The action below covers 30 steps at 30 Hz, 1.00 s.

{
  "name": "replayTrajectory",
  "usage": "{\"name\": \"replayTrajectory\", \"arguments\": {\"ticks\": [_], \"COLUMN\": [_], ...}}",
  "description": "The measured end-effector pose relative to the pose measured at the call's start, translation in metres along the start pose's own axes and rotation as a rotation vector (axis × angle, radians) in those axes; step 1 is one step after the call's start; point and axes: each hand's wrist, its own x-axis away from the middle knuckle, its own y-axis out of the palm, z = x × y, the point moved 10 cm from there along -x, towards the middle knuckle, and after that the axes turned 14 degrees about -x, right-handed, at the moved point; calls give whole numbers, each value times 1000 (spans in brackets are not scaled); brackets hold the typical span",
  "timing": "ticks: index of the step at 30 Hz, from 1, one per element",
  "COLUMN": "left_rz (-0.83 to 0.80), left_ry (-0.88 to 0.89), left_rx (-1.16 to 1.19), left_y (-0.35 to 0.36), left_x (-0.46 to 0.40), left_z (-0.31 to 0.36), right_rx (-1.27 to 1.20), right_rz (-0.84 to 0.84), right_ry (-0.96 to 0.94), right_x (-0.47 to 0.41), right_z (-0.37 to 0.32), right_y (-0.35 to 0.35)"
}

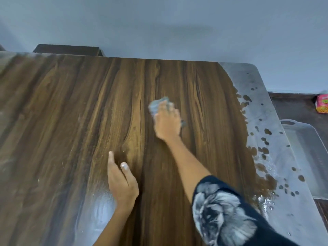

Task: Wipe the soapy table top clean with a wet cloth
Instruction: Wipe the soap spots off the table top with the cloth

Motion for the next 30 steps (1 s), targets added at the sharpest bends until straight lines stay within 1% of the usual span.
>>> {"name": "replayTrajectory", "arguments": {"ticks": [2, 4, 5, 6, 9, 10, 12, 14, 15, 18, 20, 21, 22, 23, 25, 28, 30], "left_rz": [41, 58, 69, 77, 49, 17, -94, -208, -243, -272, -289, -295, -301, -303, -299, -279, -260], "left_ry": [-62, -47, -33, -23, 20, 64, 207, 356, 396, 406, 420, 430, 437, 442, 444, 414, 394], "left_rx": [43, 63, 66, 72, 85, 66, -15, -171, -257, -392, -420, -423, -417, -412, -417, -433, -431], "left_y": [-7, -13, -16, -20, -26, -27, -20, -5, 1, 8, 9, 8, 6, 3, -1, -5, -8], "left_x": [4, 11, 16, 20, 40, 50, 74, 97, 106, 112, 115, 118, 120, 122, 124, 125, 125], "left_z": [-10, -14, -15, -16, -17, -13, 2, 13, 14, 8, 6, 5, 3, 0, -7, -16, -18], "right_rx": [10, 31, 30, 20, 4, 3, 24, 29, 21, 44, 53, 44, 38, 36, 38, 12, 4], "right_rz": [-129, -291, -343, -382, -444, -449, -392, -281, -215, 8, 90, 93, 76, 50, -46, -201, -243], "right_ry": [-301, -564, -631, -656, -675, -658, -580, -410, -283, 102, 272, 296, 265, 190, -7, -244, -312], "right_x": [37, 97, 127, 153, 231, 257, 298, 306, 300, 254, 218, 203, 193, 189, 204, 273, 324], "right_z": [-68, -105, -106, -100, -64, -47, -4, 48, 78, 151, 166, 159, 143, 119, 66, 15, 14], "right_y": [36, 63, 67, 65, 44, 35, 8, -25, -43, -91, -104, -101, -92, -79, -45, -10, -7]}}
